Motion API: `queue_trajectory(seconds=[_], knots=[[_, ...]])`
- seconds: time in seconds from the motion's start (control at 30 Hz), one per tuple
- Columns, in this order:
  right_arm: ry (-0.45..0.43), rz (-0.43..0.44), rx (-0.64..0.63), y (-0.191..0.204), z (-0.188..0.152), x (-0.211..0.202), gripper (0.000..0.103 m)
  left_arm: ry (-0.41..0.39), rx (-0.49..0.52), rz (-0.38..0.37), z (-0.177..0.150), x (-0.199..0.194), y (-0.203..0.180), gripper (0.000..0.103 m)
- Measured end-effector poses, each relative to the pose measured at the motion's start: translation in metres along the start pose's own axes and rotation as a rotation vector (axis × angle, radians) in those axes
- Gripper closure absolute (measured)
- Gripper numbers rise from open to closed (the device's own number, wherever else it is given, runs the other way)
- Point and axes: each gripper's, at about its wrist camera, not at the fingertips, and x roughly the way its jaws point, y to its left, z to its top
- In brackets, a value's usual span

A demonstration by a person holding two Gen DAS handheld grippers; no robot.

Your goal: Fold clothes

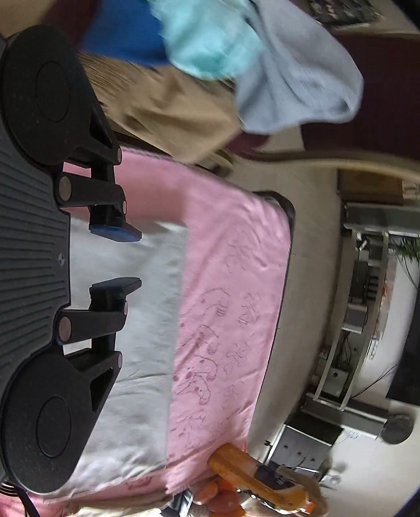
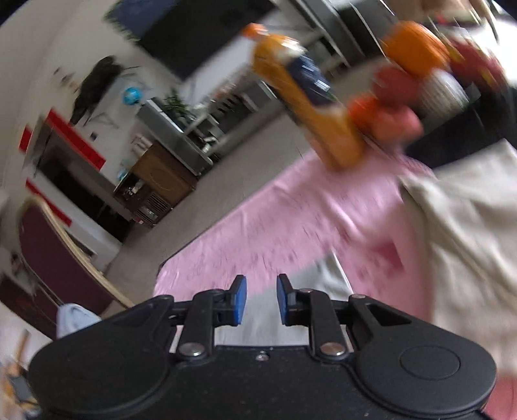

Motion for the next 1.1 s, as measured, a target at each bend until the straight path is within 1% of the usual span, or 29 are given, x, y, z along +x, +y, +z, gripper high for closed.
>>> queue_trajectory(seconds=[0.03, 0.07, 0.1, 0.17, 0.37, 0.4, 0.43, 0.47, 0.5, 0.57, 0.6, 0.63, 0.67, 0.7, 0.73, 0.77, 0.83, 0.87, 0.93, 0.97, 1.0, 1.03, 1.1], knots=[[-0.015, 0.001, -0.033, 0.006, 0.004, 0.007, 0.083, 0.0, 0.015, 0.001, 0.004, 0.012, -0.003, 0.085], [-0.018, -0.009, -0.055, 0.007, 0.007, 0.017, 0.083, 0.001, 0.028, 0.001, 0.009, 0.023, -0.007, 0.094], [-0.016, -0.018, -0.072, 0.007, 0.008, 0.028, 0.085, 0.009, 0.036, -0.007, 0.011, 0.033, -0.009, 0.096], [0.004, -0.042, -0.059, -0.001, 0.008, 0.041, 0.086, 0.028, 0.048, -0.023, 0.016, 0.052, -0.014, 0.096], [0.088, -0.123, 0.048, -0.034, 0.003, 0.063, 0.086, 0.145, 0.009, -0.003, 0.007, 0.096, -0.01, 0.096], [0.102, -0.137, 0.066, -0.039, 0.002, 0.066, 0.086, 0.162, -0.003, 0.024, 0.005, 0.101, -0.006, 0.096], [0.116, -0.151, 0.084, -0.045, 0.001, 0.07, 0.087, 0.17, -0.022, 0.034, 0.005, 0.103, 0.0, 0.092], [0.13, -0.164, 0.102, -0.05, 0.0, 0.074, 0.101, 0.172, -0.035, 0.042, 0.006, 0.103, 0.003, 0.09], [0.144, -0.178, 0.12, -0.056, 0.0, 0.077, 0.102, 0.175, -0.05, 0.054, 0.008, 0.103, 0.007, 0.091], [0.173, -0.205, 0.156, -0.067, -0.002, 0.085, 0.103, 0.166, -0.065, 0.106, 0.009, 0.1, 0.012, 0.091], [0.187, -0.219, 0.174, -0.072, -0.003, 0.088, 0.101, 0.158, -0.056, 0.138, 0.009, 0.097, 0.012, 0.091], [0.185, -0.254, 0.177, -0.076, -0.003, 0.088, 0.099, 0.15, -0.048, 0.169, 0.008, 0.094, 0.013, 0.091], [0.16, -0.309, 0.165, -0.076, -0.003, 0.082, 0.099, 0.142, -0.04, 0.197, 0.008, 0.09, 0.013, 0.091], [0.145, -0.321, 0.184, -0.077, -0.002, 0.075, 0.097, 0.134, -0.038, 0.199, 0.007, 0.082, 0.013, 0.091], [0.127, -0.312, 0.211, -0.076, -0.003, 0.065, 0.095, 0.125, -0.036, 0.198, 0.005, 0.073, 0.013, 0.09], [0.11, -0.29, 0.226, -0.072, -0.003, 0.055, 0.095, 0.113, -0.037, 0.181, 0.003, 0.06, 0.012, 0.09], [0.067, -0.23, 0.236, -0.06, -0.006, 0.029, 0.095, 0.091, -0.039, 0.146, -0.001, 0.034, 0.009, 0.09], [0.047, -0.191, 0.228, -0.053, -0.007, 0.014, 0.091, 0.086, -0.043, 0.11, -0.006, 0.023, 0.01, 0.089], [0.016, -0.098, 0.204, -0.038, -0.011, -0.016, 0.087, 0.078, -0.05, 0.036, -0.018, 0.0, 0.01, 0.087], [0.004, -0.06, 0.199, -0.033, -0.014, -0.03, 0.086, 0.09, -0.051, -0.005, -0.025, -0.008, 0.01, 0.084], [0.001, -0.024, 0.199, -0.029, -0.018, -0.044, 0.086, 0.107, -0.048, -0.03, -0.033, -0.012, 0.01, 0.084], [0.01, 0.005, 0.206, -0.026, -0.024, -0.055, 0.085, 0.129, -0.034, -0.017, -0.039, -0.014, 0.007, 0.084], [0.038, 0.052, 0.223, -0.022, -0.032, -0.073, 0.085, 0.173, -0.006, 0.009, -0.052, -0.018, 0.001, 0.078]])
